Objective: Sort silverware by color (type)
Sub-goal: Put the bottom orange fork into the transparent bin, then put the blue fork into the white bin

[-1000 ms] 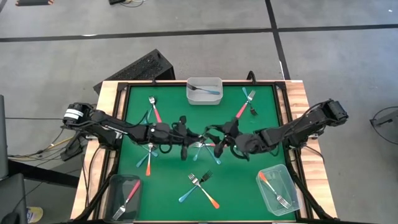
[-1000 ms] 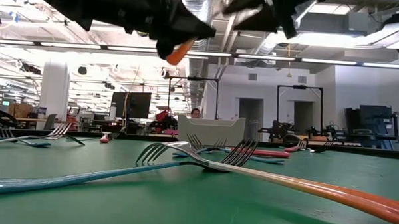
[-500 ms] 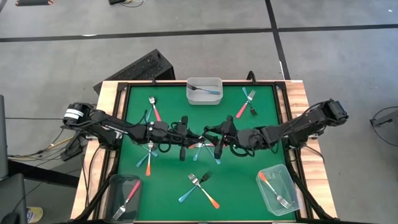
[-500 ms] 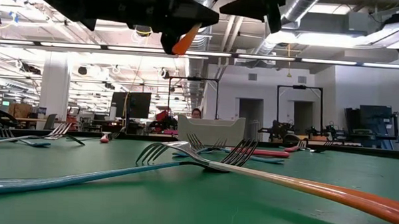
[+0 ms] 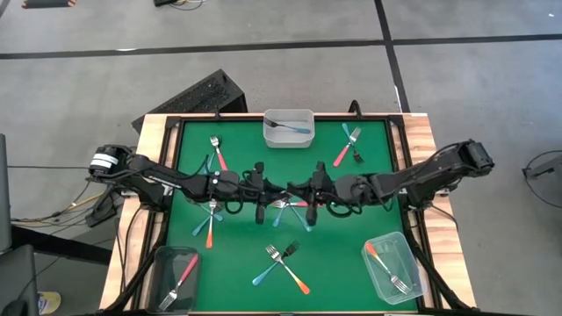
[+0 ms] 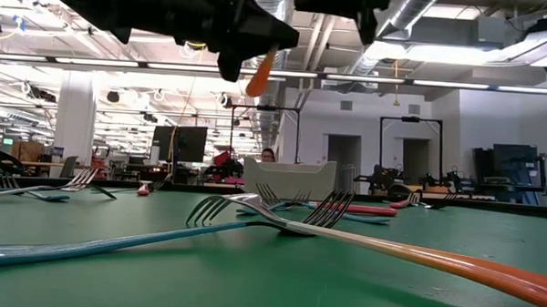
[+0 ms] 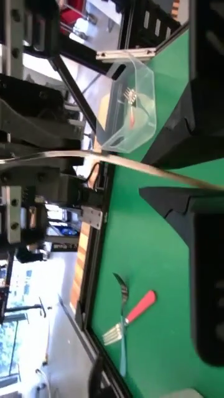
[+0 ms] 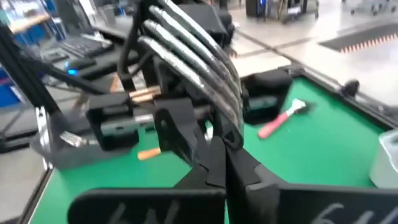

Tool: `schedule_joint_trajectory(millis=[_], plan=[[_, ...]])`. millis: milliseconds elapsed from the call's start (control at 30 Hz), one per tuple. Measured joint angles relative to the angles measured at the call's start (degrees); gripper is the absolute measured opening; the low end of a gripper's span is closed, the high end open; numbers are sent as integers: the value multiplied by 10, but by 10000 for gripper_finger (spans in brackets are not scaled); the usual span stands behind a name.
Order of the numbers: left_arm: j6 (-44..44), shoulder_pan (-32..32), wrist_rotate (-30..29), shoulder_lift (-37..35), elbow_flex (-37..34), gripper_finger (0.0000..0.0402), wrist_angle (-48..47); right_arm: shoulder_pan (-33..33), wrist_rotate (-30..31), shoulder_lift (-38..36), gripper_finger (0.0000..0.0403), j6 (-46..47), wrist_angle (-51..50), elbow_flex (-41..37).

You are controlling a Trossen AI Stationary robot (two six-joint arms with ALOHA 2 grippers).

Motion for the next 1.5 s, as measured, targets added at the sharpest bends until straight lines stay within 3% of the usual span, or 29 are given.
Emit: schedule_joint_trajectory(millis=[267, 467, 700, 900, 1133, 1300, 1500], plan=[[-19, -2, 5, 0, 0, 121, -42, 17, 31, -62, 5, 41, -263, 69], [-29, -1, 3, 0, -1, 149, -80, 65, 25, -85, 5, 185, -581, 174], [-29, -1, -2, 0, -1, 151, -88, 148, -106, -87, 5, 387, -816, 269], [-27, -1, -3, 0, -1, 151, -98, 231, -206, -86, 5, 538, -862, 246], [-26, -1, -24, 0, -1, 151, -108, 335, -290, -86, 7, 740, -803, 131], [-7, 3, -26, 0, -1, 151, -104, 366, -288, -85, 42, 785, -742, 76], [-14, 9, -27, 0, -1, 151, -101, 358, -286, -86, 101, 795, -731, 65]])
